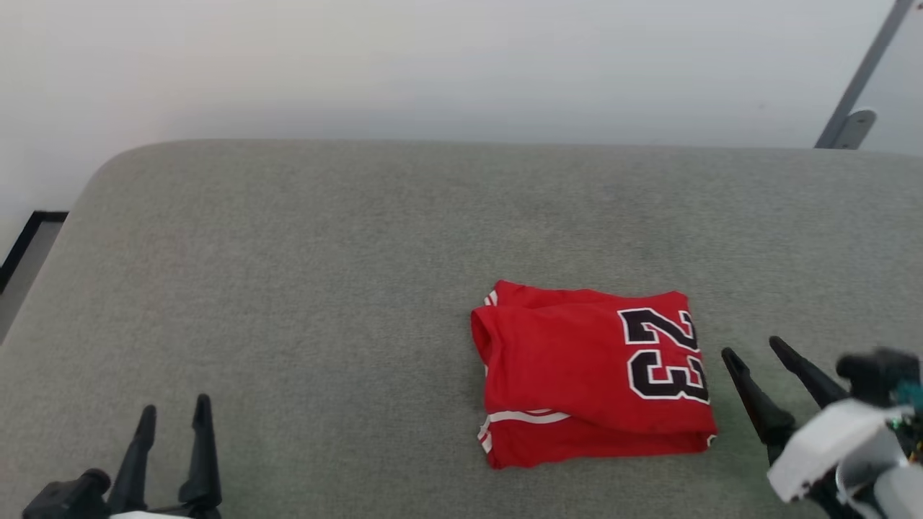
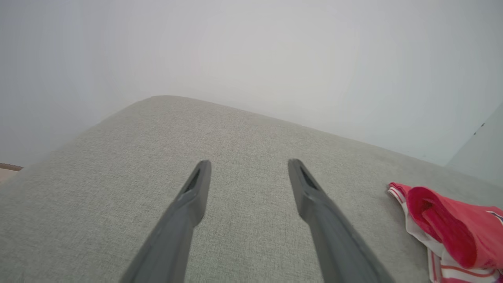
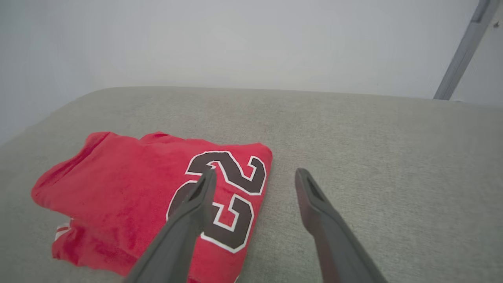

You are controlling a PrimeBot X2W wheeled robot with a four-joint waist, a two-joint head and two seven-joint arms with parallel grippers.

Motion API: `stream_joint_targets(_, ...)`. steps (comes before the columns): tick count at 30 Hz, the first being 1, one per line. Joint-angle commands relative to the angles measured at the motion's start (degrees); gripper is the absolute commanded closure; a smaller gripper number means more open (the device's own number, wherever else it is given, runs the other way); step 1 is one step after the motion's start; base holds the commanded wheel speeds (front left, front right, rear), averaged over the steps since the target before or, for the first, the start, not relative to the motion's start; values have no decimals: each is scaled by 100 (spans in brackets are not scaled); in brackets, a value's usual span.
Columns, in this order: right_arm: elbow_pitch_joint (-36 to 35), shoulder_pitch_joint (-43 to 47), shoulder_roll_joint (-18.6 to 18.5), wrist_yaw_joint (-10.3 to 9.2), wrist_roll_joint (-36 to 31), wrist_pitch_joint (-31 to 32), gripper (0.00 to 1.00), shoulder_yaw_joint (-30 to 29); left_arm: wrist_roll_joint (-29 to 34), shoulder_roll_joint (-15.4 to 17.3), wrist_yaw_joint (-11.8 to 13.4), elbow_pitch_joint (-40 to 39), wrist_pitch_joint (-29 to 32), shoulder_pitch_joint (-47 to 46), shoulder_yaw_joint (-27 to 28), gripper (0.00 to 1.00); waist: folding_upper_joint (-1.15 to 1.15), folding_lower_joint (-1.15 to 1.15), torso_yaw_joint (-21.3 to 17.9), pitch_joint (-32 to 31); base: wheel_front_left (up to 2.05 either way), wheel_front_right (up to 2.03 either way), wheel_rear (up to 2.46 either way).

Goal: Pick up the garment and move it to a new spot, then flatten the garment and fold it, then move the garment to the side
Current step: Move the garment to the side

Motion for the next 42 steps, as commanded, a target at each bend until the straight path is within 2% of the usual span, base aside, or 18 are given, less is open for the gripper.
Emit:
stream_joint_targets(1, 63, -226, -126, 0, 249, 317, 0, 201, -56, -20, -17, 3, -37, -105, -57, 0, 0, 0, 92, 75, 0, 0, 0)
stream_joint_targets(8, 240, -1034, -694, 0, 985, 1912, 0, 890, -108, -37, -18, 82, -37, -272, -318, 0, 0, 0, 407, 343, 0, 0, 0)
stream_joint_targets(16, 492, -1580, -1077, 0, 1548, 3588, 0, 1253, -169, -58, -18, 220, -37, -519, -562, 0, 0, 0, 806, 664, 0, 0, 0)
stream_joint_targets(21, 815, -1867, -952, 0, 1761, 4428, 0, 1404, -233, -48, -18, 277, -37, -698, -685, 0, 0, 0, 982, 916, 0, 0, 0)
stream_joint_targets(25, 1214, -1983, -661, 0, 1860, 5118, 0, 1620, -280, -39, -18, 324, -37, -829, -781, 0, 0, 0, 1087, 1080, 0, 0, 0)
stream_joint_targets(26, 1294, -1998, -613, 0, 1874, 5244, 19, 1664, -291, -43, -18, 333, -37, -869, -807, 0, 0, 0, 1106, 1113, 0, 0, 0)
stream_joint_targets(27, 1309, -2010, -542, -1, 1937, 5336, 86, 1688, -296, -44, -18, 342, -37, -910, -816, 0, 0, 0, 1116, 1138, 0, 0, 0)
stream_joint_targets(28, 1309, -2010, -542, -1, 1937, 5336, 86, 1688, -296, -44, -18, 342, -37, -910, -816, 0, 0, 0, 1116, 1138, 0, 0, 0)
stream_joint_targets(29, 1276, -2042, -492, 1, 1978, 5362, 100, 1678, -303, -42, -18, 341, -37, -940, -816, 0, 0, 0, 1118, 1160, 0, 0, 0)
stream_joint_targets(33, 1078, -2204, -591, 1, 2107, 5324, 100, 1506, -294, -9, -18, 341, -38, -1036, -821, 0, 0, 0, 1060, 1241, 0, 0, 0)
stream_joint_targets(42, 658, -2515, -1482, -19, 1949, 5113, 100, 964, -166, 134, -18, 157, -35, -1467, -944, 0, 0, 0, 652, 1439, 0, 0, 0)
